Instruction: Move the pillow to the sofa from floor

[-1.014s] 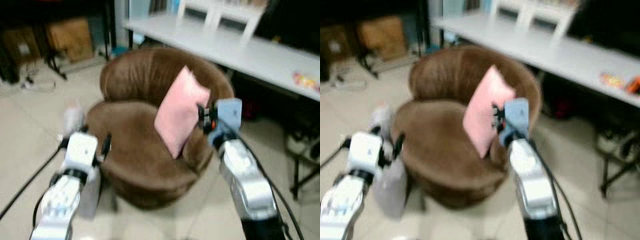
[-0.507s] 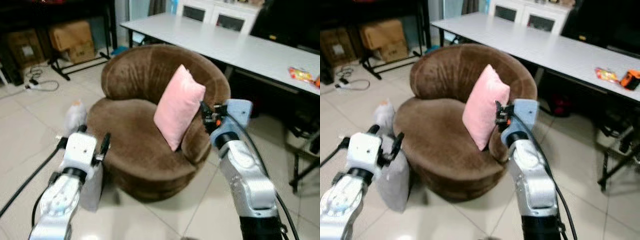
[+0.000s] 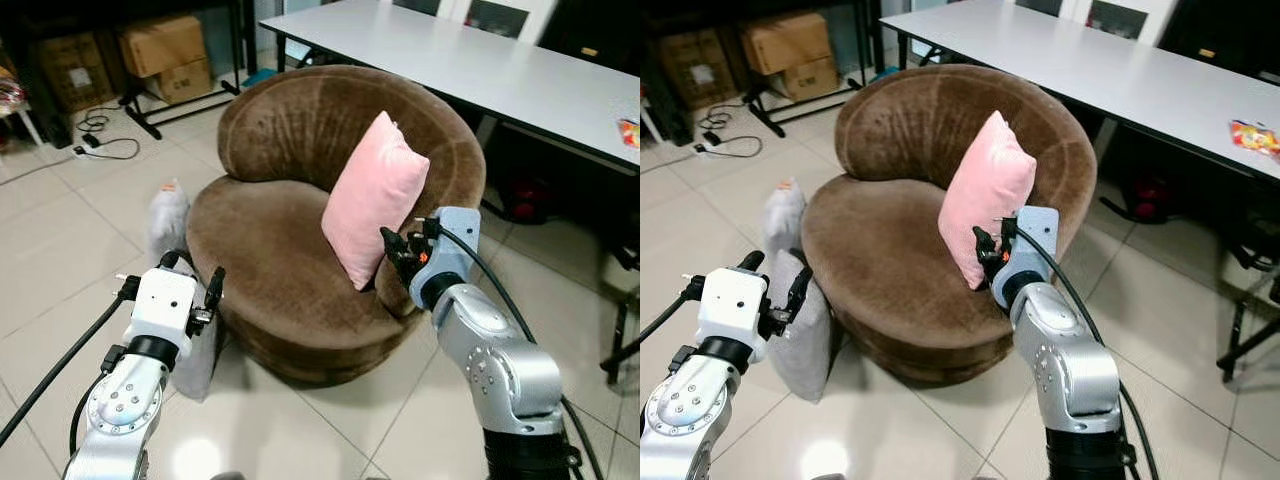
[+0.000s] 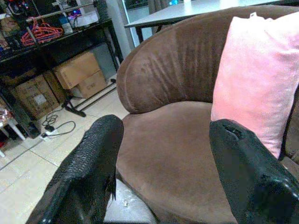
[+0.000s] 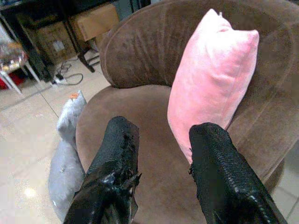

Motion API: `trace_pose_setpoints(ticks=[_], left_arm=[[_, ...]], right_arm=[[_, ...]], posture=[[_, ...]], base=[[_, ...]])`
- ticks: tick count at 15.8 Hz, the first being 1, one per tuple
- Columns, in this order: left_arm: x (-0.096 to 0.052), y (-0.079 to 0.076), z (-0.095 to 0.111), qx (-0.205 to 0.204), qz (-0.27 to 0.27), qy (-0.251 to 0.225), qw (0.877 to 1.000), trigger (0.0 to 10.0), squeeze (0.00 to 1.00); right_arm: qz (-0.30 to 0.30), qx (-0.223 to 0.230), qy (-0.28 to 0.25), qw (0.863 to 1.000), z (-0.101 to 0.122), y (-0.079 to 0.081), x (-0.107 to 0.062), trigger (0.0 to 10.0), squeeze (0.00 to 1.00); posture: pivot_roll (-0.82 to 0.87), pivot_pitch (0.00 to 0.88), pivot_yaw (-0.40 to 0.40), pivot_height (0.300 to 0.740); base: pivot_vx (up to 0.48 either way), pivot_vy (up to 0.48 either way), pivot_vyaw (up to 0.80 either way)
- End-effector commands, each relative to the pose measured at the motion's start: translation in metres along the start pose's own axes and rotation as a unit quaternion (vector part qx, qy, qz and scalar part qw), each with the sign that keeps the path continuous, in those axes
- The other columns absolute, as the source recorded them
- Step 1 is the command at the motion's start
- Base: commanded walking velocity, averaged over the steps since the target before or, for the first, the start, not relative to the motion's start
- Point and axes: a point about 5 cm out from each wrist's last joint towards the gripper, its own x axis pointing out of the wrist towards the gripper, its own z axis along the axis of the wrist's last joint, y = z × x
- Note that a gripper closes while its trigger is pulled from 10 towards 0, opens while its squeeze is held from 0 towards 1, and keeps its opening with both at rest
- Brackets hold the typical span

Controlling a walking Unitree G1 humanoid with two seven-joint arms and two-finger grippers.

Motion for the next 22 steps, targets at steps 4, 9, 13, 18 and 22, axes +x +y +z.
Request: trace_pose_setpoints(ticks=[4, 9, 13, 18, 22], left_arm=[[-0.0005, -0.0009, 0.0026, -0.006, 0.006, -0.004, 1.000, 10.0, 0.00], [-0.0020, 0.0000, 0.0022, -0.022, 0.013, -0.001, 1.000, 10.0, 0.00], [-0.0020, 0.0007, 0.0020, -0.020, 0.014, 0.000, 1.000, 10.0, 0.00], [-0.0009, 0.0014, 0.0025, -0.019, 0.014, 0.000, 1.000, 10.0, 0.00], [-0.0007, 0.0015, 0.0032, -0.019, 0.013, 0.000, 1.000, 10.0, 0.00]], right_arm=[[0.033, -0.040, -0.004, 0.999, -0.0002, 0.0070, -0.0068, 10.0, 0.00], [0.029, -0.036, 0.003, 0.999, -0.0020, 0.0041, -0.0074, 10.0, 0.00], [0.029, -0.037, 0.007, 0.999, -0.0032, 0.0027, -0.0069, 10.0, 0.00], [0.020, -0.039, 0.007, 0.999, -0.0037, -0.0005, -0.0050, 10.0, 0.00], [0.015, -0.037, 0.003, 0.999, -0.0044, -0.0010, -0.0051, 10.0, 0.00]], posture=[[-0.05, 0.000, -0.075, 0.740], [-0.05, 0.000, -0.078, 0.740], [-0.05, 0.000, -0.079, 0.740], [-0.05, 0.000, -0.076, 0.740], [-0.05, 0.000, -0.071, 0.740]], base=[[0.000, 0.000, 0.00], [0.000, 0.182, 0.00], [0.000, 0.480, 0.00], [0.000, 0.480, 0.00], [0.000, 0.480, 0.00]])
